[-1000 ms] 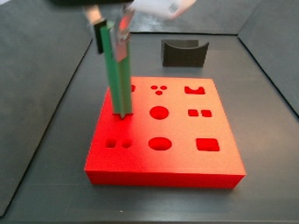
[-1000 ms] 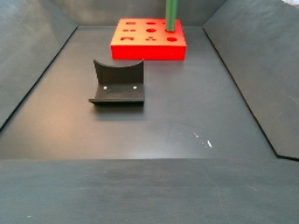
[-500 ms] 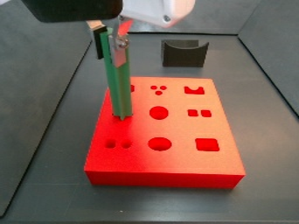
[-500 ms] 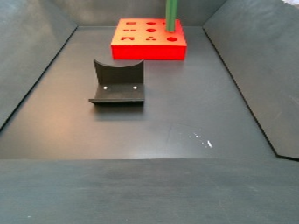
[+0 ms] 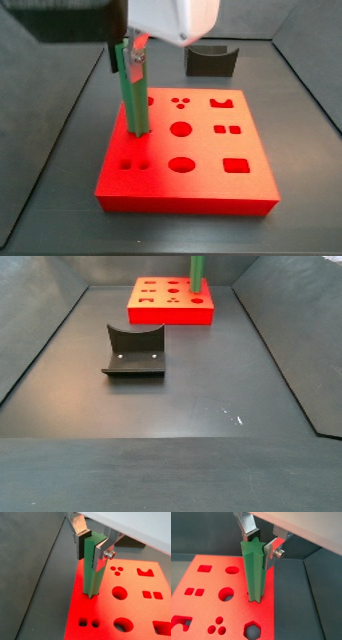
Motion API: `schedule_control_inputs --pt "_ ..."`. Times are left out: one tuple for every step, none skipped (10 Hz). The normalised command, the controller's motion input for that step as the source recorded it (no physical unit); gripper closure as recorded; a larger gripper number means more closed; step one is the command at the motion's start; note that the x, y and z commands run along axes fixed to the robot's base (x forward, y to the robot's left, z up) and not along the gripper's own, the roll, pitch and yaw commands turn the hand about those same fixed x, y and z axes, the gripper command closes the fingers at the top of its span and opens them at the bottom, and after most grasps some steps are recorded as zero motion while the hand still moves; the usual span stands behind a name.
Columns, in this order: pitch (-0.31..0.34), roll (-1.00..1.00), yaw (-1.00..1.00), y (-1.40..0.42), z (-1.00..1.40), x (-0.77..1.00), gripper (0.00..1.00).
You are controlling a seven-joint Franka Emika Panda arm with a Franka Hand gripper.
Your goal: Insert the star object.
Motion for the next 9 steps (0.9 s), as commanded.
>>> schedule_control_inputs --pt "0.0 0.0 -0.08 0.0 -0.87 0.0 1.0" --pt "-0.034 -0.03 -0.07 0.0 -0.99 0.0 1.0" --pt "-0.087 -0.07 -0.08 0.0 -0.96 0.0 1.0" --pt "-0.106 -0.08 -0.07 0.0 -0.92 0.0 1.0" --pt "-0.129 -0.09 -0.07 0.0 -0.87 0.0 1.0" --pt "-0.103 -0.06 -0.07 0.0 -0.96 0.0 1.0" --pt "-0.049 0.0 -0.03 0.0 -1.0 0.05 1.0" --pt "-0.029 0.0 -0.05 0.0 -1.0 0.03 1.0" --pt "-0.024 0.0 -0.06 0.0 -1.0 0.0 1.0"
